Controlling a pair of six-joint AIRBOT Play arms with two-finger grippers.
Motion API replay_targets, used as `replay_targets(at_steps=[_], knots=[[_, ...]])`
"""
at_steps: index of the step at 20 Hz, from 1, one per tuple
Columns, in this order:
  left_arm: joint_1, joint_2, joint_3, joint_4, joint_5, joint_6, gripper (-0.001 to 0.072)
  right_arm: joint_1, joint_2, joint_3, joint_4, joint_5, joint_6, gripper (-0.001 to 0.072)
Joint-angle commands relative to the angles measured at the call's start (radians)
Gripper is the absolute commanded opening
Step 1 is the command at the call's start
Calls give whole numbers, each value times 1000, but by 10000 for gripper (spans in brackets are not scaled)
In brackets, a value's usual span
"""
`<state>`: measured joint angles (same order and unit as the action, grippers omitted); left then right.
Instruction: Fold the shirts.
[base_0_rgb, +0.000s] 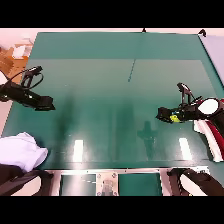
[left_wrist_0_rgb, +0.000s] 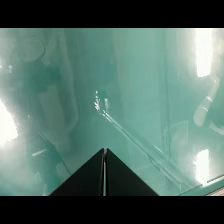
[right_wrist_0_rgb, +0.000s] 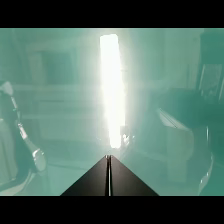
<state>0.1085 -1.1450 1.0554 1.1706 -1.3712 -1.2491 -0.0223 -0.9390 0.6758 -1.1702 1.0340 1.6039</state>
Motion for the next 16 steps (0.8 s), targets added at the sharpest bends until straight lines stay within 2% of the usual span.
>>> replay_targets(at_steps=[1, 3, 5, 6, 7, 9, 11, 13, 16], knots=[[0, 1, -1, 5, 22, 1, 28, 2, 1, -1, 0, -2, 0, 14], [0, 1, -1, 48, 39, 0, 28, 2, 1, -1, 0, -2, 0, 14], [0, 1, -1, 216, 75, -53, 40, 2, 1, -1, 0, -2, 0, 15], [0, 1, -1, 351, 72, -127, 357, 2, 1, -1, 0, -2, 0, 14], [1, 1, -5, 510, 48, -232, 716, 2, 1, -1, 0, -2, 0, 14], [14, 1, -39, 740, -92, -360, 720, 2, 1, -1, 0, -2, 0, 15], [74, 1, -114, 759, -188, -385, 720, 2, 1, -1, 0, -2, 0, 14], [142, 1, -224, 758, -164, -394, 720, 2, 1, -1, 0, -2, 0, 14], [214, 1, -372, 748, -20, -392, 720, 2, 1, -1, 0, -2, 0, 14]])
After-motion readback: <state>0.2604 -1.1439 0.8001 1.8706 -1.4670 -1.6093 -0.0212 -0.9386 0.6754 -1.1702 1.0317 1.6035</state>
